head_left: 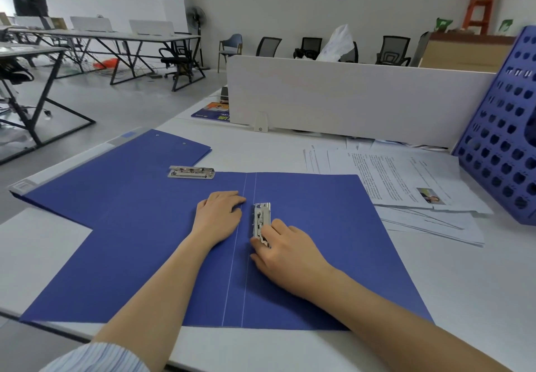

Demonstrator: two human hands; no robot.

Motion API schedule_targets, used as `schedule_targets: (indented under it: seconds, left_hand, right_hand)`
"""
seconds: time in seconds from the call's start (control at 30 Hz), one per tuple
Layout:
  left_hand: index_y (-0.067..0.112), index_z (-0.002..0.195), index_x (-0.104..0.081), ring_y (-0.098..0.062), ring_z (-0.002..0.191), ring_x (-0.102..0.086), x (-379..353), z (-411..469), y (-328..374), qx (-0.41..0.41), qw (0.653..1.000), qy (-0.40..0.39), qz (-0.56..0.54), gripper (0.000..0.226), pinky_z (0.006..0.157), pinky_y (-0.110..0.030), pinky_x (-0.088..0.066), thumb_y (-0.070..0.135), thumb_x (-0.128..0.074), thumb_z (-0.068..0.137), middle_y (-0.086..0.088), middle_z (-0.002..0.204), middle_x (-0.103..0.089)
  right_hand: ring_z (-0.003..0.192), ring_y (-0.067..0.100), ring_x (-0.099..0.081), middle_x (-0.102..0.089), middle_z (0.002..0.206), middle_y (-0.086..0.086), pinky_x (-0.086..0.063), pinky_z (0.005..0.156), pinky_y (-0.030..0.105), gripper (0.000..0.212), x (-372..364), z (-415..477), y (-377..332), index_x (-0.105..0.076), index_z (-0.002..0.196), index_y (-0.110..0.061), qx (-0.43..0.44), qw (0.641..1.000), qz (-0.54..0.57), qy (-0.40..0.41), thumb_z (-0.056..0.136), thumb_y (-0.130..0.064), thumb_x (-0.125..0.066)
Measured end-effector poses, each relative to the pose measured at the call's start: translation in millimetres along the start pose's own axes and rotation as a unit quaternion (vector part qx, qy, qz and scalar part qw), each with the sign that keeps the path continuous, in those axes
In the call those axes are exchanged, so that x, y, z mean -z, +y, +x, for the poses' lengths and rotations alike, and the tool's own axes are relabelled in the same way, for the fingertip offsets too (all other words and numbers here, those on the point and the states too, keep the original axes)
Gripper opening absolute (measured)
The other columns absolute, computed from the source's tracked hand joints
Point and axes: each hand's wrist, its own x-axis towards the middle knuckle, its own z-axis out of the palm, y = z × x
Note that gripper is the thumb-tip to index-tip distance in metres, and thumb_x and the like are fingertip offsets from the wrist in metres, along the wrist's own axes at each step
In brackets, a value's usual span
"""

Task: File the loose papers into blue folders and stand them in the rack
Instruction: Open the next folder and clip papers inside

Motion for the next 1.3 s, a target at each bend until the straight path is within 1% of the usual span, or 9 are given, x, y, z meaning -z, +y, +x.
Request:
schedule_targets:
  seconds: [0.23, 0.43, 0.53, 0.63, 0.7, 0.8, 0.93, 1.17, 1.3]
  left_hand:
    - [0.026, 0.133, -0.048, -0.013, 0.138, -0.025, -1.2, 1.0, 1.6, -0.002, 1.000, 0.000, -0.008, 0.040, 0.113, -0.037, -0.018, 0.018, -0.038, 0.094, 0.008, 0.147, -0.037]
    - [0.025, 0.129, -0.052, -0.013, 0.137, -0.026, -2.9, 2.6, 1.1, 0.005, 1.000, 0.001, -0.024, 0.039, 0.112, -0.036, -0.017, 0.018, -0.039, 0.093, 0.008, 0.146, -0.039]
    - [0.026, 0.126, -0.055, -0.014, 0.136, -0.029, -3.5, 3.6, 0.3, 0.003, 1.000, 0.007, -0.028, 0.040, 0.110, -0.037, -0.020, 0.014, -0.039, 0.091, 0.009, 0.145, -0.042]
    - [0.025, 0.128, -0.054, -0.014, 0.137, -0.028, -1.7, 2.7, 1.9, 0.010, 1.000, 0.011, -0.028, 0.039, 0.111, -0.037, -0.019, 0.015, -0.039, 0.093, 0.008, 0.145, -0.042]
    - [0.025, 0.128, -0.053, -0.014, 0.137, -0.028, -1.2, 3.0, 2.3, 0.007, 1.000, 0.010, -0.025, 0.039, 0.111, -0.037, -0.019, 0.015, -0.038, 0.093, 0.008, 0.145, -0.042]
    - [0.024, 0.129, -0.053, -0.014, 0.137, -0.029, -0.5, 2.9, 1.7, 0.008, 0.999, 0.007, -0.036, 0.040, 0.111, -0.038, -0.019, 0.014, -0.037, 0.094, 0.007, 0.145, -0.042]
    - [0.023, 0.131, -0.051, -0.014, 0.137, -0.029, 0.4, 0.3, 2.7, 0.002, 0.999, 0.004, -0.032, 0.040, 0.112, -0.038, -0.018, 0.013, -0.036, 0.095, 0.007, 0.146, -0.041]
    - [0.023, 0.133, -0.048, -0.015, 0.138, -0.029, 1.5, -3.9, 2.6, -0.002, 1.000, 0.001, -0.011, 0.040, 0.113, -0.039, -0.020, 0.016, -0.037, 0.095, 0.006, 0.147, -0.038]
    - [0.023, 0.133, -0.048, -0.014, 0.139, -0.029, 2.5, -8.6, 4.1, -0.008, 1.000, 0.003, -0.002, 0.039, 0.113, -0.037, -0.025, 0.017, -0.038, 0.096, 0.006, 0.148, -0.038]
  right_hand:
    - [0.054, 0.014, -0.053, -0.059, 0.060, -0.003, -0.032, 0.041, 0.021, 0.029, 0.8, 0.7, 2.3, -0.071, 0.069, -0.015, -0.028, 0.998, 0.016, 0.058, 0.079, -0.024, -0.045]
    - [0.059, 0.022, -0.061, -0.064, 0.066, 0.004, -0.042, 0.042, 0.023, 0.017, 4.6, 25.4, 17.4, -0.073, 0.078, -0.012, -0.032, 0.996, 0.016, 0.077, 0.063, -0.020, -0.070]
    - [0.064, 0.028, -0.065, -0.066, 0.069, 0.008, -0.046, 0.045, 0.024, 0.035, -3.3, 42.8, 30.6, -0.074, 0.084, -0.011, -0.083, 0.995, 0.023, 0.045, 0.049, -0.014, -0.081]
    - [0.092, 0.034, -0.060, -0.064, 0.096, 0.015, -0.054, 0.066, 0.035, 0.045, -2.3, 57.2, 44.4, -0.066, 0.111, -0.010, -0.175, 0.982, 0.071, -0.029, 0.067, -0.002, -0.062]
    - [0.121, 0.031, -0.039, -0.047, 0.127, 0.013, -0.042, 0.091, 0.038, 0.060, -8.8, 59.5, 55.6, -0.040, 0.139, -0.022, -0.248, 0.940, 0.148, -0.181, 0.084, 0.001, -0.041]
    - [0.135, 0.029, -0.023, -0.032, 0.145, 0.010, -0.031, 0.104, 0.041, 0.065, -19.7, 55.9, 64.3, -0.021, 0.145, -0.033, -0.291, 0.873, 0.234, -0.313, 0.090, -0.001, -0.032]
    - [0.142, 0.026, -0.013, -0.019, 0.154, 0.005, -0.023, 0.112, 0.040, 0.058, -22.8, 34.1, 66.5, -0.017, 0.147, -0.028, -0.284, 0.872, 0.223, -0.331, 0.094, -0.007, -0.030]
    - [0.140, 0.023, -0.014, -0.026, 0.148, 0.007, -0.021, 0.110, 0.037, 0.042, 23.7, -29.9, 58.8, -0.032, 0.141, -0.018, -0.249, 0.904, 0.115, -0.327, 0.100, -0.025, -0.026]
    - [0.144, 0.018, -0.007, -0.015, 0.155, 0.002, -0.011, 0.115, 0.035, 0.045, 42.6, -51.8, 51.6, -0.026, 0.144, -0.027, -0.227, 0.889, 0.195, -0.348, 0.099, -0.030, -0.029]
